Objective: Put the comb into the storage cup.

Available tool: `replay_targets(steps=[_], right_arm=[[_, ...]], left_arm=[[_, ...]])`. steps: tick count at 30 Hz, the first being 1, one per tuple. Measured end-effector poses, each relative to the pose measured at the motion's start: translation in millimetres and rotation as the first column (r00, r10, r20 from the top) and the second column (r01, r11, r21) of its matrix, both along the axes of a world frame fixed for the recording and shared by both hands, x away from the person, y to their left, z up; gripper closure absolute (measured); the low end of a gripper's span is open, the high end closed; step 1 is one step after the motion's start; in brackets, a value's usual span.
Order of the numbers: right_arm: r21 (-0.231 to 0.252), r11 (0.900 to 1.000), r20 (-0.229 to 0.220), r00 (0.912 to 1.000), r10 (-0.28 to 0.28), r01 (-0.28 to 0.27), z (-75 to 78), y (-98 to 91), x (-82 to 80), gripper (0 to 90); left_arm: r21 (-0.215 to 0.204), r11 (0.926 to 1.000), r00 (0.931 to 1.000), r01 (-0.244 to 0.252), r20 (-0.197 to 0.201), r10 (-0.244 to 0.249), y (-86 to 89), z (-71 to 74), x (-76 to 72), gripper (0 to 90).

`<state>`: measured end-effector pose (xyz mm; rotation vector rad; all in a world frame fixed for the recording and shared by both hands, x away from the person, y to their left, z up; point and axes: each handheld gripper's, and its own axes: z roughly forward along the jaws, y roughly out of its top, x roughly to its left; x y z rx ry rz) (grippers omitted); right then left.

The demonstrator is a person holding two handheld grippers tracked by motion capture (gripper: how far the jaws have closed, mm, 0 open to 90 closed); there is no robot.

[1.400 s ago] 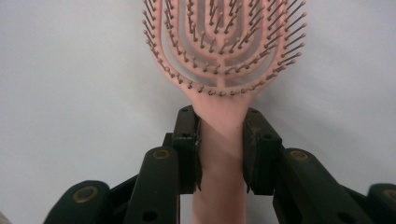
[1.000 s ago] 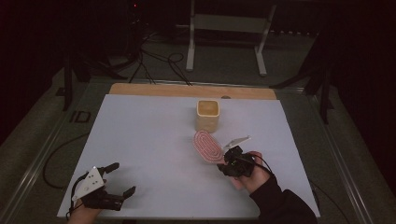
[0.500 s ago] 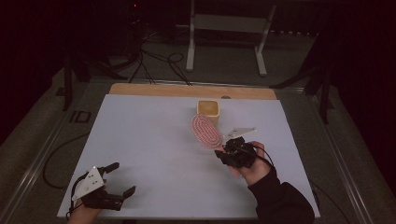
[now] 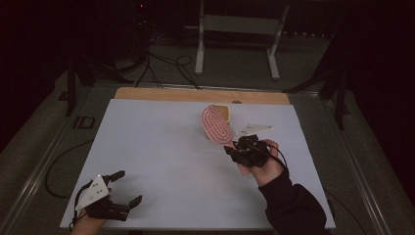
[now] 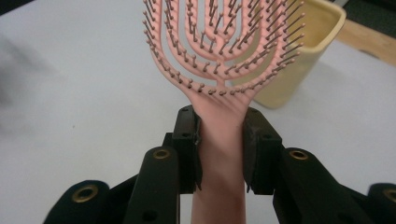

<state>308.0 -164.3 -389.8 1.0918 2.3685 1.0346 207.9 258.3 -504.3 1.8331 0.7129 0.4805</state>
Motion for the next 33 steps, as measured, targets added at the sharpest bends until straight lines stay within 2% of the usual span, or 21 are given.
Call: replay_targets(steps=[6, 14, 25, 27, 33], right_arm=[[0.024, 0.9997, 0.061, 0.9981, -0.011, 0.01, 14.0, 2.7, 6.8, 70.5], [0.052, 0.9985, 0.109, 0.9938, -0.024, 0.019, 27.6, 5.9, 14.3, 70.5], [0.076, 0.9966, 0.173, 0.9839, -0.044, 0.031, 34.2, 6.9, 32.3, 70.4], [0.09, 0.9958, 0.186, 0.982, -0.032, 0.015, 33.8, 6.3, 36.5, 70.5], [0.108, 0.994, 0.215, 0.9759, -0.038, 0.015, 33.4, 7.0, 48.2, 70.5]], left_arm=[[-0.001, 1.0, 1.0, 0.0, -0.002, 0.0, 0.0, -0.3, 0.3, 0.0], [0.0, 1.0, 1.0, 0.0, -0.003, 0.0, 0.0, -0.6, 0.0, 0.0], [-0.007, 1.0, 1.0, 0.0, -0.004, 0.0, 0.7, -0.4, 0.3, 0.0], [-0.009, 1.0, 1.0, -0.001, -0.003, 0.001, 0.9, -0.2, 0.5, 0.0], [-0.011, 0.9999, 1.0, -0.001, -0.004, 0.001, 1.0, -0.4, 0.6, 0.0]])
